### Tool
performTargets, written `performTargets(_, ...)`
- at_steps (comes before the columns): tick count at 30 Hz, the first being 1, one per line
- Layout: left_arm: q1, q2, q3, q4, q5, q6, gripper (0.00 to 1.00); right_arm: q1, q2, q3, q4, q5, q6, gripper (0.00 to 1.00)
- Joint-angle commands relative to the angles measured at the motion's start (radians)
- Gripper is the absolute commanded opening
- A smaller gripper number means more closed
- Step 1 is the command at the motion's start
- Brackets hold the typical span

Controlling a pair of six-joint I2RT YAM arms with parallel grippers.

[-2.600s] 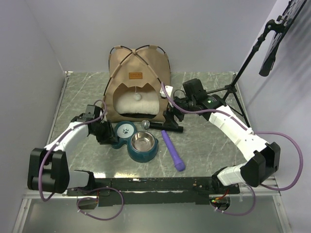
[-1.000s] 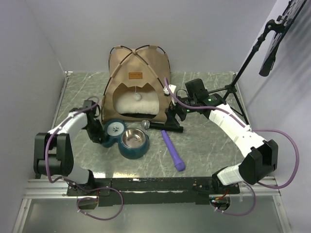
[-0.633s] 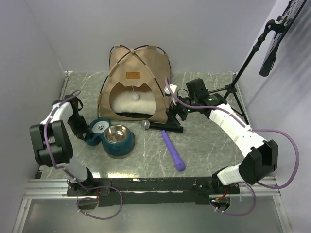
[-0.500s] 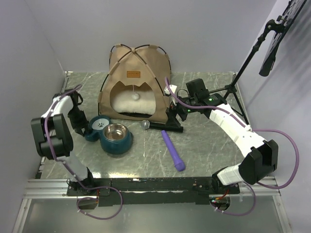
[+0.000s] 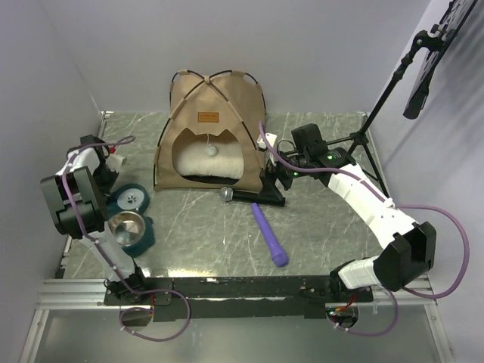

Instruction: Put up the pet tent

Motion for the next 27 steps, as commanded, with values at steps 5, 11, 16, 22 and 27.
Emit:
performTargets(5, 0.011, 0.173, 0.320, 0.093, 0.077, 0.428, 0.01, -0.008, -0.018, 0.023, 0.018, -0.035, 0.010, 0.90)
performTargets(11, 0.012, 0.129, 0.271, 0.208, 0.105, 0.574, 0.56, -0.008, -0.035, 0.072, -0.014, -0.018, 0.014, 0.91)
performTargets(16, 0.012, 0.054, 0.433, 0.116, 0.252, 0.430, 1.00, -0.008, -0.089, 0.098, -0.003, 0.037, 0.040, 0.94)
performTargets(22, 0.012, -0.060, 0.651, 0.016, 0.379, 0.165, 1.00, -0.026, -0.191, 0.102, 0.053, 0.206, 0.095, 1.00)
performTargets(27, 0.009, -0.162, 0.780, -0.109, 0.505, -0.078, 1.00, -0.091, -0.290, 0.063, 0.112, 0.295, 0.169, 1.00)
